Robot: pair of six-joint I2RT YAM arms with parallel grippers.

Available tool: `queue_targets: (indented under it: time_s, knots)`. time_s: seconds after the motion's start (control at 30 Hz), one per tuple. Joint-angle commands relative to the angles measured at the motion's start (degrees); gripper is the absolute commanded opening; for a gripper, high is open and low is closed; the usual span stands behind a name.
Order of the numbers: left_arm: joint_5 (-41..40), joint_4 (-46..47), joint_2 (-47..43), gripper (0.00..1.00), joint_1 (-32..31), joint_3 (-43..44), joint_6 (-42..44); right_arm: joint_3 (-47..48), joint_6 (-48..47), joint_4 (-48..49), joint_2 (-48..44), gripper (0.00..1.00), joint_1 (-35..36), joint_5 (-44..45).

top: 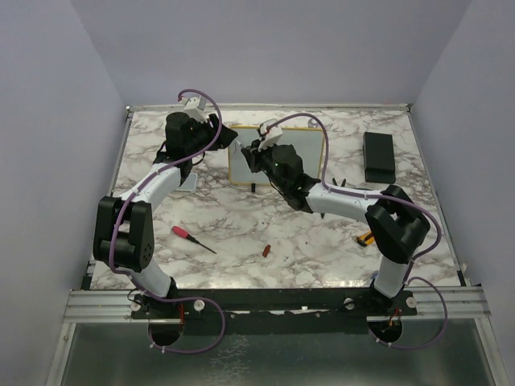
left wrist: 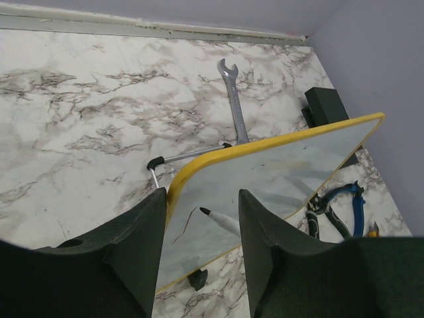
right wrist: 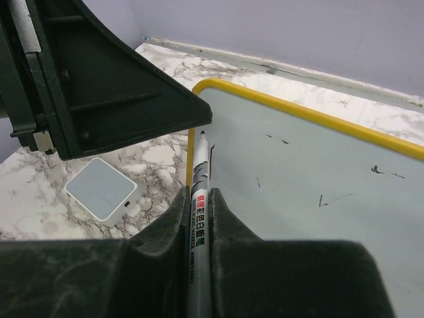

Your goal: Write a sentence on the whiteboard

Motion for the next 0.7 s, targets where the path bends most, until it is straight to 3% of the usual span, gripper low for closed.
queue_targets:
  time_s: [0.0, 0.67]
  knots:
    - [0.91, 0.23, -1.26, 0.48, -0.42, 0.37, 0.49, 2.08, -1.07, 0.20, 2.17, 0.01, 0.35, 1.93]
    - [0.68, -0.09, -1.74, 0.46, -0.42, 0.28, 0.81, -1.14, -1.67, -0.41, 0.72, 0.01, 0.19, 8.62]
